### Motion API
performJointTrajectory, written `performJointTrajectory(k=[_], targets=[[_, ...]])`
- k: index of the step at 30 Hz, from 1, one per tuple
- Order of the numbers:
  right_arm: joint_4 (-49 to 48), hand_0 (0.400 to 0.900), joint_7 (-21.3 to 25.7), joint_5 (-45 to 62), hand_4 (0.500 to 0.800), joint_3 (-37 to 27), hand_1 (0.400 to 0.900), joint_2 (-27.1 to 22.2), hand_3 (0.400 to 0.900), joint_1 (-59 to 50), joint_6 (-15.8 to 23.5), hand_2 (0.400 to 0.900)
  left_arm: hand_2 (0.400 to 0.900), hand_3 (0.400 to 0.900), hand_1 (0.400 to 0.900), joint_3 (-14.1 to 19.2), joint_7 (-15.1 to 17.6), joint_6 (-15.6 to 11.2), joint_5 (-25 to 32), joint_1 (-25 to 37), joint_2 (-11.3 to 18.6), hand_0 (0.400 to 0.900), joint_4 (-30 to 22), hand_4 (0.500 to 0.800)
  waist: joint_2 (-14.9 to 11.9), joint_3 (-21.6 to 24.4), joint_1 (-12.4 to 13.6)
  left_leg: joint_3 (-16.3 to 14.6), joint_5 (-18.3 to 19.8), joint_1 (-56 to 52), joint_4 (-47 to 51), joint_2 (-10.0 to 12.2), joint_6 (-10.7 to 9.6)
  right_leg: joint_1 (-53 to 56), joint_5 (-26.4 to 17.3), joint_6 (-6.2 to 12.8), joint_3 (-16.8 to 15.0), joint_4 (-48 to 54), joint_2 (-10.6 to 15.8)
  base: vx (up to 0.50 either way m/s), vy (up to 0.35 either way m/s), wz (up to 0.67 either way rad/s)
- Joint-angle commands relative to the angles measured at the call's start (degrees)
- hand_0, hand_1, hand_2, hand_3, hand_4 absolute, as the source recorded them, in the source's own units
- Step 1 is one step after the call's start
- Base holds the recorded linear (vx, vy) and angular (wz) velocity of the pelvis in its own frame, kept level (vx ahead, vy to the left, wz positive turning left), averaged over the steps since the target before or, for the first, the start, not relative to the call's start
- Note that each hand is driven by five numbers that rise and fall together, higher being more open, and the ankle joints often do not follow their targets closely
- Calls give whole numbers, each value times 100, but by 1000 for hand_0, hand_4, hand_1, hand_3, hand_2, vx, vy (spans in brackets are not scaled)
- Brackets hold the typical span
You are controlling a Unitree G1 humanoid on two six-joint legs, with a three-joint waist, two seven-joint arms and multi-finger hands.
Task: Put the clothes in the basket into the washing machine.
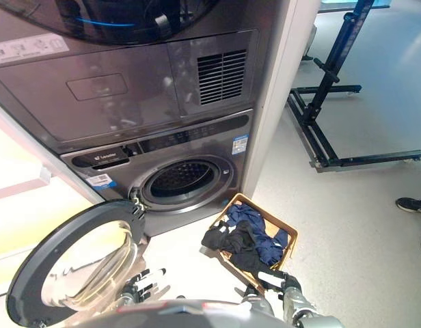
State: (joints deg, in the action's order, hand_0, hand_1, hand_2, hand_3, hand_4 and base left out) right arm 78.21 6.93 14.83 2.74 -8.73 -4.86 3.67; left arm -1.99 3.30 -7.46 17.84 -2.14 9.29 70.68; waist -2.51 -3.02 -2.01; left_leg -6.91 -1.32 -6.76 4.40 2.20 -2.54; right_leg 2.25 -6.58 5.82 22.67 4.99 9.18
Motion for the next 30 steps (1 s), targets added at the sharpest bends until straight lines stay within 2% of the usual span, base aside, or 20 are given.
performJointTrajectory(k=[1, 22, 26, 30], targets=[[208, 900, -1, 148, 800, 65, 900, -33, 900, -518, 175, 900, 900, 900, 900, 32, 42, -210, -147, 359, -61, 900, 284, 800, -18, -54, -77, 82, 22, 301, -149, -119, -126, 207, 224, 471, 100, -98, -110, 0, 0, 0], [85, 900, 19, 243, 800, 36, 900, -66, 900, -585, 184, 900, 900, 900, 900, 72, 39, -220, -101, 353, -31, 900, 264, 800, -15, -114, -62, 129, 8, 363, -169, -105, -122, 126, 213, 472, 93, -115, -111, 0, 1, 1], [-398, 900, 239, -260, 800, 404, 900, -255, 900, -969, 198, 900, 900, 900, 900, -47, 96, -302, 49, 386, 10, 900, -120, 800, -21, -415, 7, 182, -49, 692, -278, -126, -94, -230, 177, 461, 64, -267, -67, -110, 7, 1], [-1327, 900, 638, -1292, 800, 1095, 900, -578, 900, -1578, 199, 900, 900, 900, 900, -305, 320, -547, 296, 433, 154, 900, -1342, 800, -53, -1092, 68, 314, -86, 1487, -738, -169, -52, -1013, 186, 412, 3, -692, 28, -284, -7, 1]])
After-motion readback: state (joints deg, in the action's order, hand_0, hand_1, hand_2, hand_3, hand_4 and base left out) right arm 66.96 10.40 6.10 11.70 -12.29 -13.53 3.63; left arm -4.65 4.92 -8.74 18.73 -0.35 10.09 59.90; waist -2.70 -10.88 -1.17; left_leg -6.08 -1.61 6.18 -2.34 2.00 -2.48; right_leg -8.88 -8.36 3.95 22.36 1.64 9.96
